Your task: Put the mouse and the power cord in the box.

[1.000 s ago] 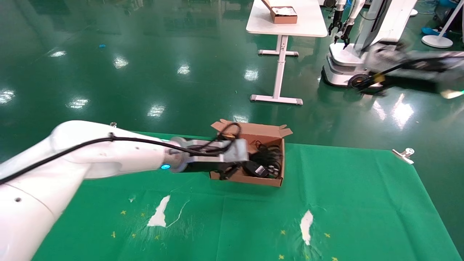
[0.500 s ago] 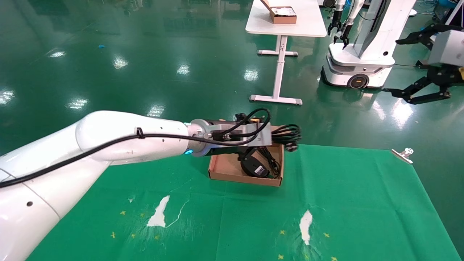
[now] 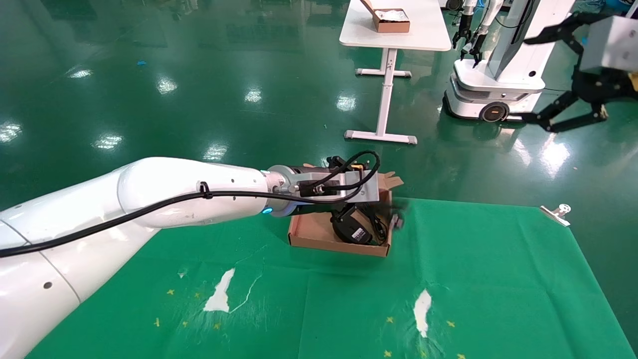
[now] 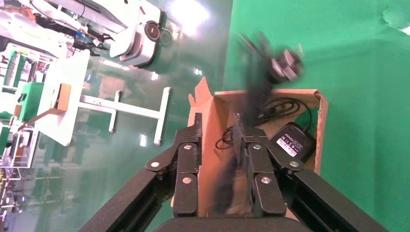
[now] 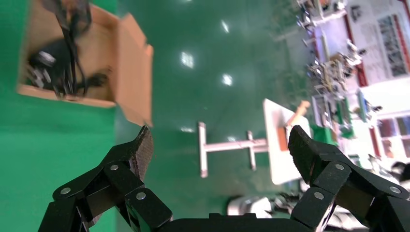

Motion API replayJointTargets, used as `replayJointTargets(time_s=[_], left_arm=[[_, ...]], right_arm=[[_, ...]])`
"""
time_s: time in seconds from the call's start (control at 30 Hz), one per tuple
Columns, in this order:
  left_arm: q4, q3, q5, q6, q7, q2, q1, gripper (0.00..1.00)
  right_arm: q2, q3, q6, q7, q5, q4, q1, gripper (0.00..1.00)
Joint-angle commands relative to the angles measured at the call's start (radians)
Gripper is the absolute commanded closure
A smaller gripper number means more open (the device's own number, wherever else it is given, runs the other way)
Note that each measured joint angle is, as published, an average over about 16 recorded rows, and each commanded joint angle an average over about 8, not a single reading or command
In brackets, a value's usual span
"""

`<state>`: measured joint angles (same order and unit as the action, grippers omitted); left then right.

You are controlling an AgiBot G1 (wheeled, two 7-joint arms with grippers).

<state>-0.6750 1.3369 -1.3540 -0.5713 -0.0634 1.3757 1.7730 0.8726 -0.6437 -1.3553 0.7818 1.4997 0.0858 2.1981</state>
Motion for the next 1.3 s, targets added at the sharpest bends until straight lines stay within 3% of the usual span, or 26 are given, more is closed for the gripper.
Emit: replayJointTargets(time_s=[0.03,0.3,1.3], left_arm=[[-0.003,0.018,0.008,0.009,0.004,0.001,0.005,0.0],[-0.04,-0.034,0.048,-0.037,0.019,-0.042,-0.033,0.0],[-0.34,-0.574,0.352,-0.505,0.142,-0.423,-0.384,0.0]], right_arm=[[-0.004,-0.001,-0.024,-0.002,0.001,0.002,0.004,0.0],[-0.018,0.014,-0.042,-0.043,-0.032,0.052,-0.042,0.0],[-0.144,0.195,-0.093,-0.523,-0.414,0.646,-0.602,0.0]])
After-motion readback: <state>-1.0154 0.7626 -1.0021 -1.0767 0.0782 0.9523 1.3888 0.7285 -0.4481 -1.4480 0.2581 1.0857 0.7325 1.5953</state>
